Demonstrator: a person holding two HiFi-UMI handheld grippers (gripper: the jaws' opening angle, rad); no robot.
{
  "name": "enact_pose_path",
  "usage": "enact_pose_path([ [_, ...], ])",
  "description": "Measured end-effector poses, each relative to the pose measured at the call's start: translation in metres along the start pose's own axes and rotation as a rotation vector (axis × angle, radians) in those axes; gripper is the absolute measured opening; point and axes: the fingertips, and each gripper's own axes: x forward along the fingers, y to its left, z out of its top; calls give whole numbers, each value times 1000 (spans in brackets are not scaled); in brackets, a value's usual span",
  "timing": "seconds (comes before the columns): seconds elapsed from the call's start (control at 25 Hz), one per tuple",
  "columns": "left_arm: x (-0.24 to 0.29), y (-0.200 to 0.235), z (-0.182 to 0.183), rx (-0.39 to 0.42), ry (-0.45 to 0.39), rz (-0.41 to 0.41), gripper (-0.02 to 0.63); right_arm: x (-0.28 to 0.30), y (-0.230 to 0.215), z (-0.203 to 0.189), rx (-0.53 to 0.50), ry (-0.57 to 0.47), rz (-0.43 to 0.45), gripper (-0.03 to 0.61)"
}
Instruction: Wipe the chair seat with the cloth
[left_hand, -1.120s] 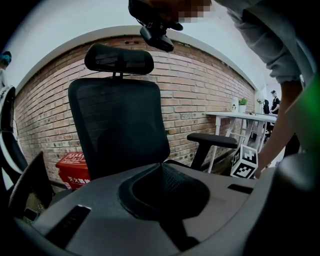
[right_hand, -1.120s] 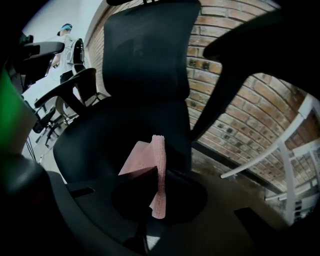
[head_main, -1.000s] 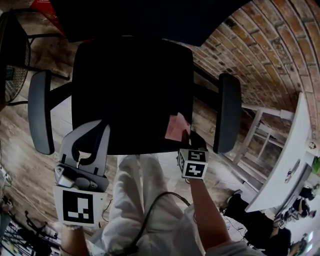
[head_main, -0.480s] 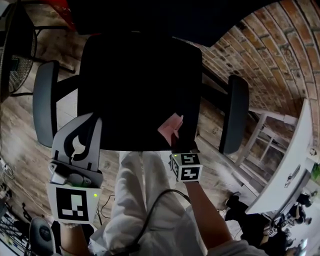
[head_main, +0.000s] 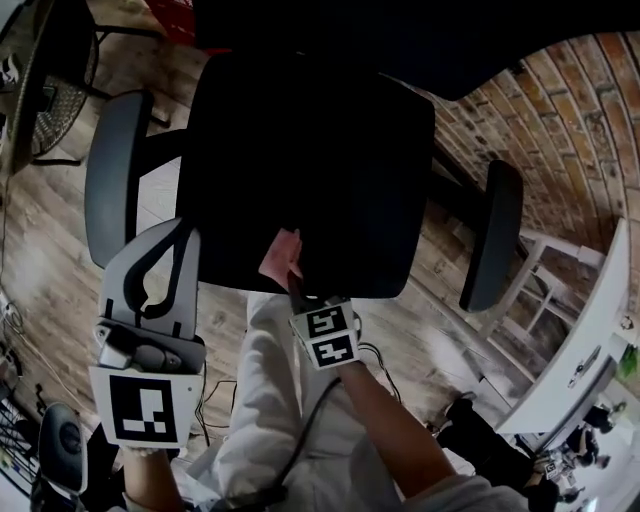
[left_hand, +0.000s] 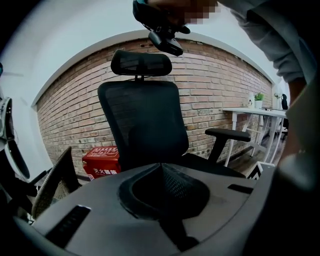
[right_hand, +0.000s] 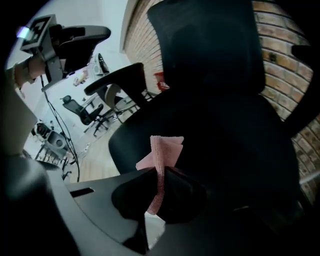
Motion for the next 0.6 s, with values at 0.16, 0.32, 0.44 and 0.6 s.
enact_pose_path([
  [0.16, -12, 12, -7, 7, 6, 22, 18, 21, 51, 14, -120, 4, 103, 55],
  [0.32, -23, 20, -14, -12, 6, 43, 18, 36, 91, 29, -214, -3, 169, 55],
  [0.44, -29, 25, -19, -15, 8, 51, 18, 48, 117, 38, -256, -8, 204, 55],
  [0.6, -32, 28, -20, -35, 1, 59, 18, 56, 142, 49, -313, -13, 245, 55],
])
